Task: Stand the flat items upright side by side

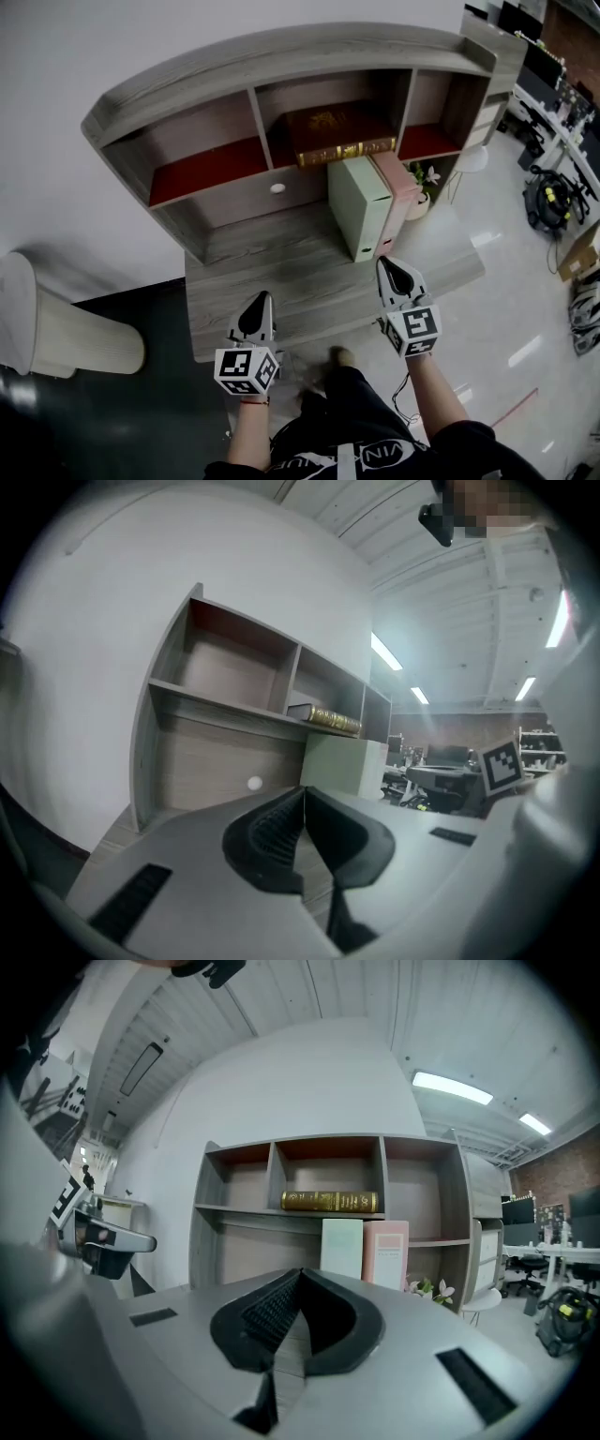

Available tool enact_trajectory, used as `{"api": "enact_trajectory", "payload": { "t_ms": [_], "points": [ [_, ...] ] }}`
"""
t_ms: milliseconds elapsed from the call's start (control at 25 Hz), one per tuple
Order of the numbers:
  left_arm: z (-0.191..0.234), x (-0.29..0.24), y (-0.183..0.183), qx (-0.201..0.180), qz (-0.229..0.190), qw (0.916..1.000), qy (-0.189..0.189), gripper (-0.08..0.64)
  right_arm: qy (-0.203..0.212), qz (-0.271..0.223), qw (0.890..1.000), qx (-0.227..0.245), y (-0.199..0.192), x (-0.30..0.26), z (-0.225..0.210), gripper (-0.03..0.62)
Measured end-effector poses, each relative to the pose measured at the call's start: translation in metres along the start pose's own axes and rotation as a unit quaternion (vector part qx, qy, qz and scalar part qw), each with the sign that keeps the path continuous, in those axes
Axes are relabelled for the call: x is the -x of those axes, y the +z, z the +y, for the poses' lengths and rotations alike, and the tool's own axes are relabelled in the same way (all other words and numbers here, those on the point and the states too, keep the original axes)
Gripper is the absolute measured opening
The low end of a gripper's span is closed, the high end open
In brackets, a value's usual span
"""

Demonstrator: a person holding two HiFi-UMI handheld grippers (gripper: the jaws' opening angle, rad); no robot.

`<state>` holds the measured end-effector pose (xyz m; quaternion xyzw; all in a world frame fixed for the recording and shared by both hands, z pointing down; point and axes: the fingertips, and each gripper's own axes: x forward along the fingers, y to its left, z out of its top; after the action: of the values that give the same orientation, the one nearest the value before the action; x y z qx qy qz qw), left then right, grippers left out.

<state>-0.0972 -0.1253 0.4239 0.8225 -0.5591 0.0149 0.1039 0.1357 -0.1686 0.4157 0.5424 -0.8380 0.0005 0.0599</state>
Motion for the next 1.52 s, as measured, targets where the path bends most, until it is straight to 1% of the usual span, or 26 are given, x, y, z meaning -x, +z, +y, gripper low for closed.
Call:
{"api": "enact_trajectory", "payload": {
  "t_ms": [160,360,560,720,840,920,1040,1120,1240,1400,1520],
  "points": [
    [-0.004,0.013,0.003,-0.013,-0.004,0.9999,-0.005,0.005,0.002,-0.006,1.000,-0.004,0.002,0.024,0.009,0.011],
    [-0.005,0.032,-0.003,-0.021,0.001,0.9997,-0.009,0.005,0.006,-0.009,1.000,-0.016,-0.001,0.052,0.023,0.011],
    [-0.002,0.053,-0.009,-0.021,0.005,0.9997,-0.012,0.005,0.010,-0.020,1.000,-0.021,-0.001,0.075,0.042,0.011],
    [-0.001,0.065,-0.011,-0.022,0.005,0.9997,-0.012,0.005,0.007,-0.012,0.999,-0.030,0.002,0.090,0.053,0.011],
    [0.000,0.072,-0.013,-0.021,0.007,0.9997,-0.010,0.005,0.015,-0.025,0.999,-0.024,0.000,0.099,0.061,0.009],
    [0.001,0.075,-0.014,-0.019,0.008,0.9997,-0.009,0.005,0.018,-0.025,0.999,-0.020,-0.001,0.103,0.065,0.011],
    [0.001,0.077,-0.016,-0.018,0.007,0.9998,-0.007,0.005,0.016,-0.018,0.999,-0.024,0.002,0.106,0.067,0.011],
    [0.000,0.077,-0.016,-0.017,0.006,0.9998,-0.005,0.005,0.022,-0.030,0.999,-0.023,0.001,0.107,0.067,0.009],
    [-0.004,0.077,-0.015,-0.018,0.002,0.9998,-0.001,0.005,0.030,-0.033,0.999,-0.020,-0.001,0.111,0.065,0.011],
    [-0.013,0.078,-0.011,-0.019,-0.006,0.9998,0.006,0.005,0.034,-0.049,0.998,-0.019,0.006,0.118,0.059,0.009],
    [-0.023,0.081,-0.007,-0.021,-0.008,0.9997,0.011,0.005,0.044,-0.038,0.998,-0.016,0.003,0.127,0.053,0.009]
  ]
}}
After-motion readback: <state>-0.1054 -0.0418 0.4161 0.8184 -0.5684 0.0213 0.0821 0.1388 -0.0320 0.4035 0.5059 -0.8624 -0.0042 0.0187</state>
